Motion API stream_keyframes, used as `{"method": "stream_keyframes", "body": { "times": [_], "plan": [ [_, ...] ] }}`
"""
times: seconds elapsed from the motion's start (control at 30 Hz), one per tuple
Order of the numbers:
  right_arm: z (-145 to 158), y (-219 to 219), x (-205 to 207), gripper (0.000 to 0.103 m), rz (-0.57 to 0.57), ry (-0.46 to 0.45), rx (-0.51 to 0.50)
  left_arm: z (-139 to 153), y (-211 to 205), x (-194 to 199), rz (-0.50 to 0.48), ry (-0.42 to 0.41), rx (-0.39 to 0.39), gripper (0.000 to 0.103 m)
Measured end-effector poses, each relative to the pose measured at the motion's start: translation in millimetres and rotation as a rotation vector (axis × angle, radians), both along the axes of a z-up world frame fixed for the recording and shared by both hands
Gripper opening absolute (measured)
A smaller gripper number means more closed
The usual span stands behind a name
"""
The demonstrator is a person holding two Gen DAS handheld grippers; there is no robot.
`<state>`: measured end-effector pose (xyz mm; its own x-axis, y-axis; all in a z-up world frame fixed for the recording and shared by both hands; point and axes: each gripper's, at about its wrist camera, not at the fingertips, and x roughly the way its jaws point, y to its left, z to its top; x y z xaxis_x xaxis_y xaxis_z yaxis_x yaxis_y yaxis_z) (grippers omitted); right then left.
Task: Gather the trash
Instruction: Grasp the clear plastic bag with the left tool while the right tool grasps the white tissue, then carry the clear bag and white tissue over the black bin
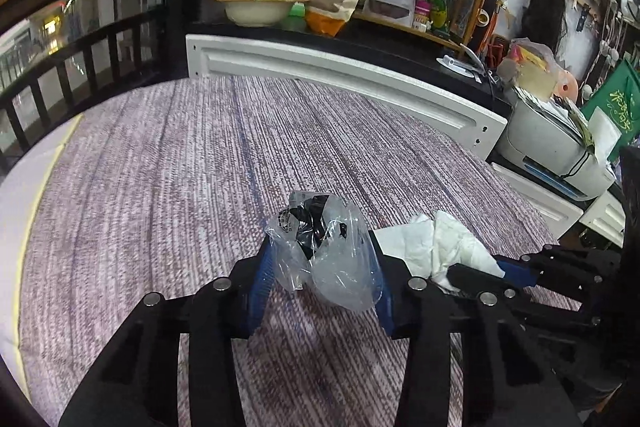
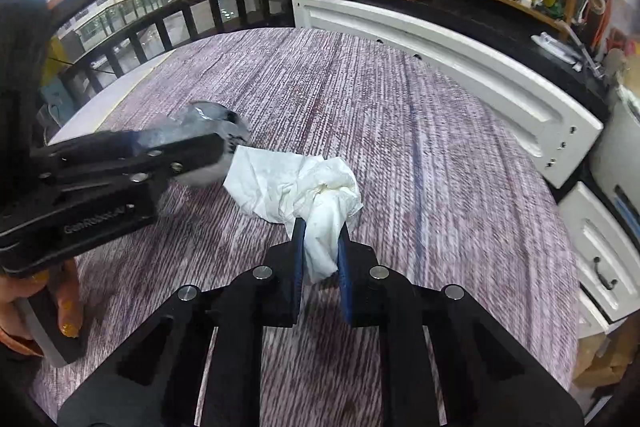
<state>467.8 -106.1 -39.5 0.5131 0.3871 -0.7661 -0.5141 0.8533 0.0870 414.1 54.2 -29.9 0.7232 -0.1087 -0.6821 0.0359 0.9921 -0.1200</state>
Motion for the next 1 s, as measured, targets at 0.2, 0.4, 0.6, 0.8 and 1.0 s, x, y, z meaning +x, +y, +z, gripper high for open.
{"method": "stream_keyframes", "body": {
  "times": [0.2,0.4,0.6,0.8,1.0],
  "plan": [
    [11,-13,-34,0.014,-0.013,-0.024,0.012,20,-13,-34,-0.02,-0.068,0.029,0.041],
    [25,-32,-81,0.014,-0.017,-0.048,0.054,35,-35,-77,-0.08,-0.108,0.044,0.041],
    [35,-56,-124,0.014,-0.025,-0.088,0.082,41,-48,-120,-0.123,-0.112,0.012,0.041],
    [40,-98,-172,0.014,-0.06,-0.124,0.111,44,-62,-165,-0.148,-0.13,0.007,0.041],
    [38,-144,-211,0.015,-0.117,-0.144,0.137,43,-88,-198,-0.209,-0.135,-0.024,0.041]
  ]
}}
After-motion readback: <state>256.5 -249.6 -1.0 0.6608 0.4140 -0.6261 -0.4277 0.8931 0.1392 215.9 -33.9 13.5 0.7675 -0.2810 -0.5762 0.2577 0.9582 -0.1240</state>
